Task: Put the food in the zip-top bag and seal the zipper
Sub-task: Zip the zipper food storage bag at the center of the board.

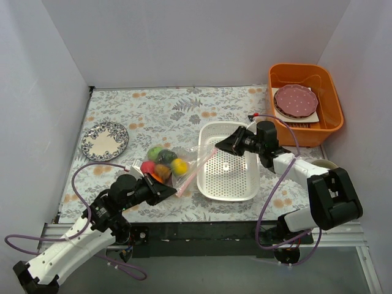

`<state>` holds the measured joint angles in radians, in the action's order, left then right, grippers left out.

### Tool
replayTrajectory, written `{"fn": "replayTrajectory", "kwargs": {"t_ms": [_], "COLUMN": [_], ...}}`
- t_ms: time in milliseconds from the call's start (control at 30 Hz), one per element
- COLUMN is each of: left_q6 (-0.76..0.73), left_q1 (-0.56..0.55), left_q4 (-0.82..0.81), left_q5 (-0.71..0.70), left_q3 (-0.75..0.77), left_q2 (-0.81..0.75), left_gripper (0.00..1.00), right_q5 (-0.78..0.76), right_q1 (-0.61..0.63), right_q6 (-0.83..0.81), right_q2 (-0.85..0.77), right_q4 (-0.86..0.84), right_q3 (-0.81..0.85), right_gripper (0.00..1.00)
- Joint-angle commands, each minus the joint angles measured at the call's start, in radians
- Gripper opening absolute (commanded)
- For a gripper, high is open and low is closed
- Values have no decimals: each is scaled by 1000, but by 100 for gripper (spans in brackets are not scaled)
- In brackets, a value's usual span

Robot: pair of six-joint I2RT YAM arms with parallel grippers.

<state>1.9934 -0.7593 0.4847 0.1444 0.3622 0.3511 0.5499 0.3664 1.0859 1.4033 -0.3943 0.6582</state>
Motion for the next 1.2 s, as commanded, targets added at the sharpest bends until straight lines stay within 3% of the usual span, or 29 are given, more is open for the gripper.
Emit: {"fn": "replayTrajectory", "kwargs": {"t_ms": [0,33,67,167,267,367,533,700,800,900,1000,1167], "left_q6": [-19,-18,-16,-5,-4,-21,-51,-50,-44,-38,-41,-45], "left_q1": [-2,-2,0,0,-2,-2,-2,-2,-2,0,0,-2], "left_q4": [22,20,15,-21,-52,-77,-89,-87,-77,-69,-67,-72], "left_q5": [1,-2,-5,-3,7,18,30,38,38,35,35,38], "left_q3": [40,40,38,27,27,40,60,47,38,32,29,32], "left_q2": [9,9,9,14,34,74,120,105,86,74,74,88], "left_gripper": [0,0,0,0,0,0,0,0,0,0,0,0], "right_q5": [-30,-28,-33,-76,-183,-215,-164,-125,-78,-45,-19,-48], "right_q1": [-27,-29,-29,-29,-30,-34,-30,-30,-30,-30,-30,-29], "right_q6": [-138,-155,-176,-189,-176,-146,-15,14,19,37,39,34], "right_q2": [20,22,25,-4,-85,-165,-228,-170,-98,-41,-17,-53], "right_q4": [64,86,104,132,153,138,63,29,-29,-72,-89,-86], "right_q3": [125,139,153,153,98,35,-89,-88,-65,-43,-26,-45], "right_gripper": [7,8,17,53,69,74,72,70,65,51,45,48]}}
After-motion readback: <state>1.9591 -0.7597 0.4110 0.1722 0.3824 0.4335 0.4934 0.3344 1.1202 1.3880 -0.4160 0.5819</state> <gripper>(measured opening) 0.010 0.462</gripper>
